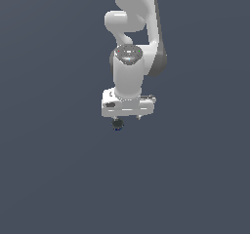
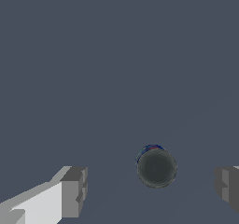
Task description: Pick up the object and move it to a goal position.
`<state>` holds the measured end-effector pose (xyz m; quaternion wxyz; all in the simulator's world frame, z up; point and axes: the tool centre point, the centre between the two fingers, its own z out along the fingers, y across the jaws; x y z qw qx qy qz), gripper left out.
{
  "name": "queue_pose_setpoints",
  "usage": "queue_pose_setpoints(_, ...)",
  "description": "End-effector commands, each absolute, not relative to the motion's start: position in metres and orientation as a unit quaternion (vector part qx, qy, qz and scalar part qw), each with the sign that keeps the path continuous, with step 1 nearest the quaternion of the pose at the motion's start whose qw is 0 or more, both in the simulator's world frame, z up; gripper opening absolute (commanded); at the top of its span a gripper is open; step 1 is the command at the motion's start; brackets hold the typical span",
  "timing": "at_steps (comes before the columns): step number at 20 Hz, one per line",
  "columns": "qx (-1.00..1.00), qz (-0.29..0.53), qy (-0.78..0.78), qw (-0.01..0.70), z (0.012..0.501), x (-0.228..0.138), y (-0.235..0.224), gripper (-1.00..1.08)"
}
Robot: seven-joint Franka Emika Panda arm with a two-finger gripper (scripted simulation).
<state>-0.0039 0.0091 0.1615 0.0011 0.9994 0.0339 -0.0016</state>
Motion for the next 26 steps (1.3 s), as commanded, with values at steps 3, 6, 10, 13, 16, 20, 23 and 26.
queue_pose_setpoints(3, 0.999, -0.002, 0.034, 0.000, 0.162, -0.004, 0.010, 1.00)
queue_pose_setpoints(6, 0.999, -0.002, 0.034, -0.007, 0.167, -0.003, 0.012, 1.00)
queue_pose_setpoints(10, 0.999, -0.003, 0.035, -0.012, 0.171, -0.003, 0.014, 1.00)
queue_pose_setpoints(13, 0.999, -0.002, 0.035, -0.011, 0.170, -0.003, 0.013, 1.00)
queue_pose_setpoints(16, 0.999, -0.002, 0.039, -0.011, 0.166, -0.005, 0.011, 1.00)
queue_pose_setpoints(20, 0.999, -0.002, 0.051, -0.010, 0.154, -0.009, 0.005, 1.00)
queue_pose_setpoints(23, 0.998, -0.002, 0.065, -0.008, 0.141, -0.015, -0.001, 1.00)
queue_pose_setpoints(26, 0.997, -0.001, 0.083, -0.006, 0.124, -0.024, -0.010, 1.00)
